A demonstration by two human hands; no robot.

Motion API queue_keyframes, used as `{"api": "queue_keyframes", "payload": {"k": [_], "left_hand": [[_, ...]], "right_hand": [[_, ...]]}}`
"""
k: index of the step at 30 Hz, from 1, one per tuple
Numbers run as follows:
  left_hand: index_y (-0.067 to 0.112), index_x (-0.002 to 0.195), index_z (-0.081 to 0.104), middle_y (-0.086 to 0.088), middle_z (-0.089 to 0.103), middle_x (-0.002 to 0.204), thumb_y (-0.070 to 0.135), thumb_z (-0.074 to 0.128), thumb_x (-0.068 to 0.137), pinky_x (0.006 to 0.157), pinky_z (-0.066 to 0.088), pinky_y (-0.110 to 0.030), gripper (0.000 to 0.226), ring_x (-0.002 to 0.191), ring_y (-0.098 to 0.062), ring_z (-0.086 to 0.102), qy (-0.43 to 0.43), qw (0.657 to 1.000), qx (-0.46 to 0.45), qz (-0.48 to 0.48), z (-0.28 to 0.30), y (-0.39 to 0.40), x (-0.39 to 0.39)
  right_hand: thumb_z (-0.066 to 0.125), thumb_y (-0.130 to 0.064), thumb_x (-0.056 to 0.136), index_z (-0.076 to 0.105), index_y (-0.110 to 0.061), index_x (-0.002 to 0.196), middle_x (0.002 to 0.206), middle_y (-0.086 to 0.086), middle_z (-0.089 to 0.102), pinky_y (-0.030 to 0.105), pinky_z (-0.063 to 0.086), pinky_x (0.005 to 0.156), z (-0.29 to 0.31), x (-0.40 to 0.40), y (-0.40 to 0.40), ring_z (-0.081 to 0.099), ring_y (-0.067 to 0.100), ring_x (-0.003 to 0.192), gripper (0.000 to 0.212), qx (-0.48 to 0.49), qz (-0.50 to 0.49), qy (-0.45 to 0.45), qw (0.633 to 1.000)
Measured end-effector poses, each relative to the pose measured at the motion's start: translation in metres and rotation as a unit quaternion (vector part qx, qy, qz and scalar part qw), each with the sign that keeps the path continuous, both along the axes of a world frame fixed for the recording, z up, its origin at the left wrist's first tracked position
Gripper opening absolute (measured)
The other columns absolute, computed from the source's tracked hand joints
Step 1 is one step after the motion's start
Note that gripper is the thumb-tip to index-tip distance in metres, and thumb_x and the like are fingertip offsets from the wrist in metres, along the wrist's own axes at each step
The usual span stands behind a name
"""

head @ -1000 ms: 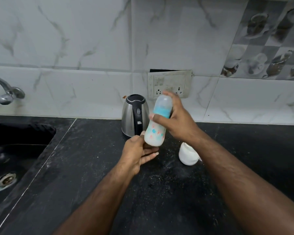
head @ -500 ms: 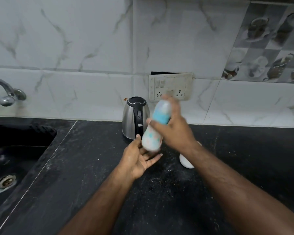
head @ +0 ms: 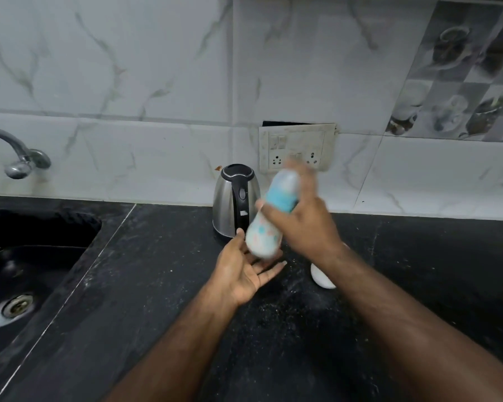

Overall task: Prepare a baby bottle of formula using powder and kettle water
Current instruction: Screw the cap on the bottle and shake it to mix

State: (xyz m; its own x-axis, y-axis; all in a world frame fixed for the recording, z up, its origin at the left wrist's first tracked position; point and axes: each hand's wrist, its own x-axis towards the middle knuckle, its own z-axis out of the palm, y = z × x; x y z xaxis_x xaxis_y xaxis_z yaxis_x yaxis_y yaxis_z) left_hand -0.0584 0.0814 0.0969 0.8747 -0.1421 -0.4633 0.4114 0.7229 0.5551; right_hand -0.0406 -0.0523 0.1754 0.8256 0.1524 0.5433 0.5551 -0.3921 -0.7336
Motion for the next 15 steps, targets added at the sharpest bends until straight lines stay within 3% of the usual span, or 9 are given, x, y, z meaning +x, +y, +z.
{"api": "queue_keyframes", "payload": {"k": [2, 4, 6, 9, 13, 15], "left_hand": [[0.008, 0.134, 0.062, -0.019, 0.074, 0.124, 0.053, 0.039, 0.107, 0.082, 0.063, -0.052, 0.057, 0.113, -0.036, 0.072, -0.008, 1.0, 0.006, -0.011, 0.001, -0.001, -0.002], [0.006, 0.134, 0.061, -0.021, 0.073, 0.124, 0.052, 0.041, 0.107, 0.078, 0.064, -0.051, 0.057, 0.11, -0.037, 0.072, 0.003, 1.0, 0.0, -0.003, 0.001, -0.001, 0.0], [0.005, 0.134, 0.061, -0.021, 0.073, 0.124, 0.051, 0.041, 0.107, 0.078, 0.063, -0.051, 0.057, 0.106, -0.037, 0.073, 0.01, 1.0, -0.008, -0.001, 0.0, -0.002, 0.001], [0.008, 0.133, 0.063, -0.019, 0.075, 0.121, 0.054, 0.039, 0.107, 0.084, 0.062, -0.052, 0.058, 0.109, -0.035, 0.073, 0.0, 1.0, -0.008, -0.016, 0.001, -0.005, -0.003], [0.004, 0.135, 0.059, -0.023, 0.07, 0.128, 0.053, 0.041, 0.107, 0.087, 0.058, -0.055, 0.059, 0.114, -0.04, 0.069, 0.014, 1.0, -0.014, 0.003, 0.001, -0.004, 0.0], [0.007, 0.135, 0.059, -0.021, 0.071, 0.128, 0.054, 0.039, 0.107, 0.089, 0.058, -0.054, 0.059, 0.116, -0.039, 0.069, 0.007, 1.0, -0.011, -0.008, 0.0, -0.005, -0.001]], "right_hand": [[0.079, -0.054, 0.078, 0.032, -0.054, 0.135, 0.094, -0.02, 0.065, 0.037, 0.062, 0.072, -0.008, -0.005, 0.0, 0.07, 0.004, 0.077, 0.074, -0.072, 0.011, 0.021, 0.997], [0.077, -0.058, 0.073, 0.035, -0.06, 0.128, 0.097, -0.025, 0.065, 0.031, 0.061, 0.067, 0.0, 0.001, -0.001, 0.07, 0.004, 0.078, 0.069, 0.038, -0.013, -0.008, 0.999], [0.078, -0.056, 0.074, 0.033, -0.061, 0.124, 0.097, -0.022, 0.065, 0.033, 0.063, 0.068, 0.007, 0.006, -0.001, 0.07, 0.005, 0.079, 0.067, 0.064, -0.026, -0.013, 0.998], [0.081, -0.051, 0.078, 0.034, -0.054, 0.134, 0.096, -0.02, 0.065, 0.041, 0.062, 0.078, -0.005, 0.0, 0.0, 0.07, 0.004, 0.08, 0.074, -0.084, 0.007, 0.036, 0.996], [0.08, -0.052, 0.076, 0.034, -0.06, 0.128, 0.094, -0.017, 0.066, 0.038, 0.064, 0.069, 0.002, 0.007, -0.004, 0.071, 0.009, 0.075, 0.07, 0.057, -0.03, -0.015, 0.998], [0.081, -0.048, 0.079, 0.032, -0.056, 0.134, 0.092, -0.015, 0.066, 0.043, 0.063, 0.075, -0.001, 0.002, -0.001, 0.071, 0.011, 0.078, 0.074, -0.035, -0.005, 0.024, 0.999]]}}
